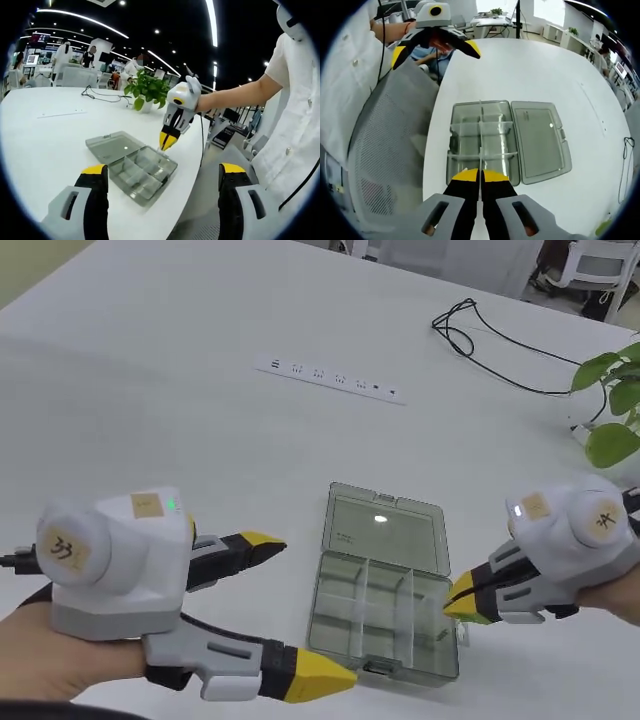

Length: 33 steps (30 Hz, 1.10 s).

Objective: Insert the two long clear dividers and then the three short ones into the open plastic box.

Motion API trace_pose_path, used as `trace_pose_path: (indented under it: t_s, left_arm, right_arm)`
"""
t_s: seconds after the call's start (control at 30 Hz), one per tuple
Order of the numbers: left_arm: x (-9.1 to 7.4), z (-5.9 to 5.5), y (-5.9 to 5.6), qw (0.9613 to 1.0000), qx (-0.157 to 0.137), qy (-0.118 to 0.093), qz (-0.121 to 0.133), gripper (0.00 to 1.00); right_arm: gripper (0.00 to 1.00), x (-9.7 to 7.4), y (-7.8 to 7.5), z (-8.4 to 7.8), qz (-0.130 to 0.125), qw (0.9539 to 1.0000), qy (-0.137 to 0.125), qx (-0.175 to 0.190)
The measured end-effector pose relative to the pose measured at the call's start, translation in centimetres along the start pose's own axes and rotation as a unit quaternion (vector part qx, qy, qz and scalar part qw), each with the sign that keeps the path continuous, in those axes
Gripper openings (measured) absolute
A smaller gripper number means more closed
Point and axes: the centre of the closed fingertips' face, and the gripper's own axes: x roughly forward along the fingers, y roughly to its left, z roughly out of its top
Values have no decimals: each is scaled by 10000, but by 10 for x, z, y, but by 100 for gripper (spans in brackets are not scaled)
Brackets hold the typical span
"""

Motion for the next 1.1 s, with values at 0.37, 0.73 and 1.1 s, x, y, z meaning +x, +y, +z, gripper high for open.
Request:
trace_pose_path:
  t_s: [0.37, 0.73, 1.1]
  left_arm:
    - [0, 0, -1, 10000, -28, -28, -10, 92]
    - [1, -1, -3, 10000, -18, -15, -40, 92]
    - [2, 0, -4, 10000, -18, -30, -61, 92]
  right_arm:
    - [2, 4, 1, -3, -39, 9987, -444, -233]
    - [2, 8, 0, -4, -12, 9976, -564, -412]
    - [2, 13, 0, -7, -16, 9971, -611, -462]
